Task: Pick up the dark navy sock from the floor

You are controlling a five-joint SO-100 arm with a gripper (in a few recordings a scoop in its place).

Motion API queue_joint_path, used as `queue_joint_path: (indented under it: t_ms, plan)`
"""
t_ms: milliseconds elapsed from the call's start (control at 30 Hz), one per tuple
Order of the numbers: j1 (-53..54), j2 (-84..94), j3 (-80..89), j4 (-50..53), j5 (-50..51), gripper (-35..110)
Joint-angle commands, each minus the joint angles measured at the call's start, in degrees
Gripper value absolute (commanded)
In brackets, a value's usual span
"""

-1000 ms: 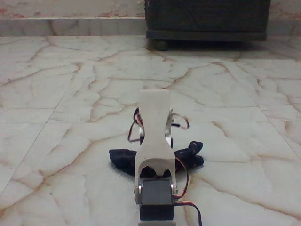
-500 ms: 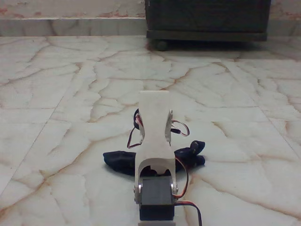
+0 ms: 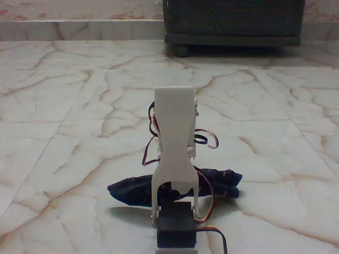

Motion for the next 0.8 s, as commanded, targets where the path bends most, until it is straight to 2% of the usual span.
queue_joint_path:
  t_ms: [0, 233, 400, 533, 767]
  plan:
    - [-0.4, 9.1, 6.8, -2.5, -3.8, 0]
    - [-0.6, 27.6, 21.9, -4.7, -9.8, 0]
    - [-0.4, 34.4, 25.7, -5.7, -12.7, 0]
    - [0.3, 46.3, 37.4, -13.7, -19.5, 0]
    - [1.5, 65.3, 49.2, -23.3, -39.2, 0]
